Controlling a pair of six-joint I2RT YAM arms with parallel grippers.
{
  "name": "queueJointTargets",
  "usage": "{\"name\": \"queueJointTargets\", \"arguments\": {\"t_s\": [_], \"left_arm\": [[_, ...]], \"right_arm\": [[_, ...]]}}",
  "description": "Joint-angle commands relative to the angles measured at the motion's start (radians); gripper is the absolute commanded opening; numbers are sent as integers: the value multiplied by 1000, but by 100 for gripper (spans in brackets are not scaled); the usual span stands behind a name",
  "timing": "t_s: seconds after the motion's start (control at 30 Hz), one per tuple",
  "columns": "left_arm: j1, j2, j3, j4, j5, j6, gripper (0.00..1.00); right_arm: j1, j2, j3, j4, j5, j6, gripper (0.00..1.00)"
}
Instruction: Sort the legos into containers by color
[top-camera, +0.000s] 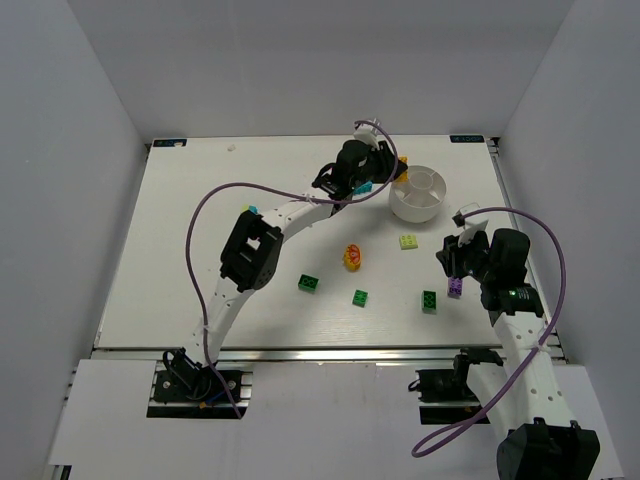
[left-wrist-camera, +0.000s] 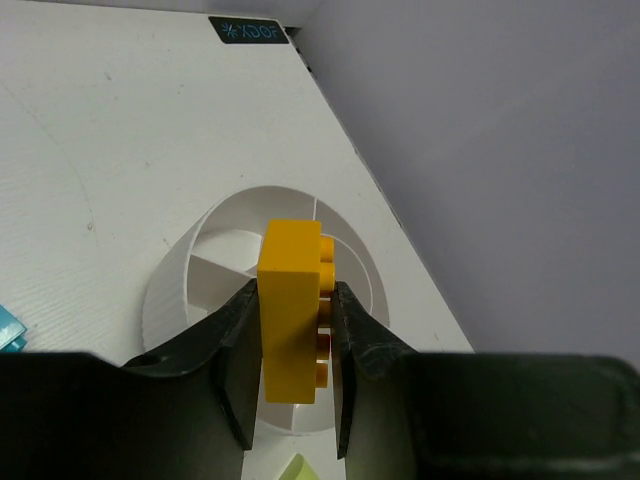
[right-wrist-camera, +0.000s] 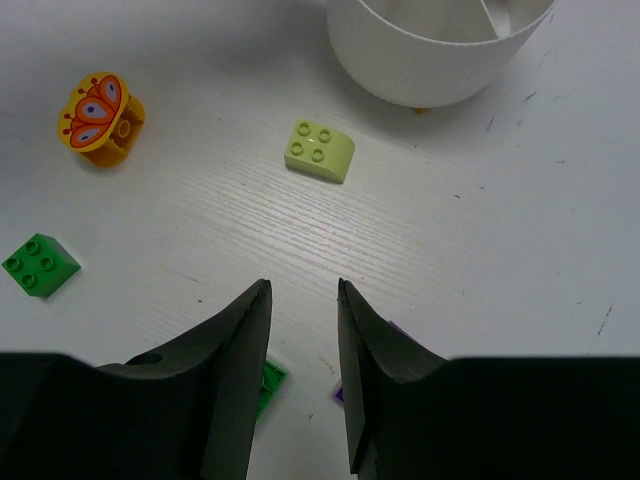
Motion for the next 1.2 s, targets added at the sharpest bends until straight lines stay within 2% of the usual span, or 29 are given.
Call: {"name": "queueJointTargets", "arguments": {"t_s": [0.0,0.2,0.33,0.4,0.5,0.6,0.7,0.77,0.83,0.87,0.9,0.93,0.97,1.0,1.03,1.07,1.1,1.13,1.17], "left_arm": [[4,12,53,42,-11,-24,14],[4,65,112,19,-17,-41,25],[4,68,110,11,-31,-38,38],[4,65,112,8,-32,-37,54],[4,56,112,11,-28,-32,68],[4,27,112,14,-23,-24,75],[4,-23,109,22,-5,-21,75],[4,-89,101,14,-3,15,75],[4,-148,66,-6,-2,46,70],[4,-230,41,-18,0,92,65],[4,-278,-33,-30,-2,114,54],[4,-330,-83,-68,0,138,31],[4,-388,-141,-91,-6,195,19],[13,-524,-211,-116,-19,225,10],[13,-594,-384,-153,-32,252,3],[22,-666,-478,-165,-48,300,0],[23,-812,-573,-174,-83,325,0],[32,-879,-753,-212,-106,351,0],[32,-942,-832,-231,-123,403,15]], "right_arm": [[-2,-5,37,32,1,8,39],[-1,-8,37,32,4,8,38],[-1,-9,37,30,2,7,38],[-1,-8,37,32,2,7,38],[-2,-5,36,29,1,5,39],[-2,-2,36,24,-16,-4,42],[-1,0,39,-3,-85,-45,52],[-1,-2,36,-22,-148,-88,58],[1,-9,30,-36,-208,-111,60],[2,-14,24,-34,-229,-143,59],[7,-12,17,-30,-251,-154,57],[11,-9,16,-18,-291,-160,50],[16,3,34,-17,-311,-162,43],[22,52,52,-22,-318,-157,38],[68,87,78,-27,-317,-148,30],[85,133,146,-57,-309,-127,28],[103,228,181,-72,-290,-110,27],[181,274,218,-85,-236,-95,27],[214,323,250,-112,-208,-85,30]]}}
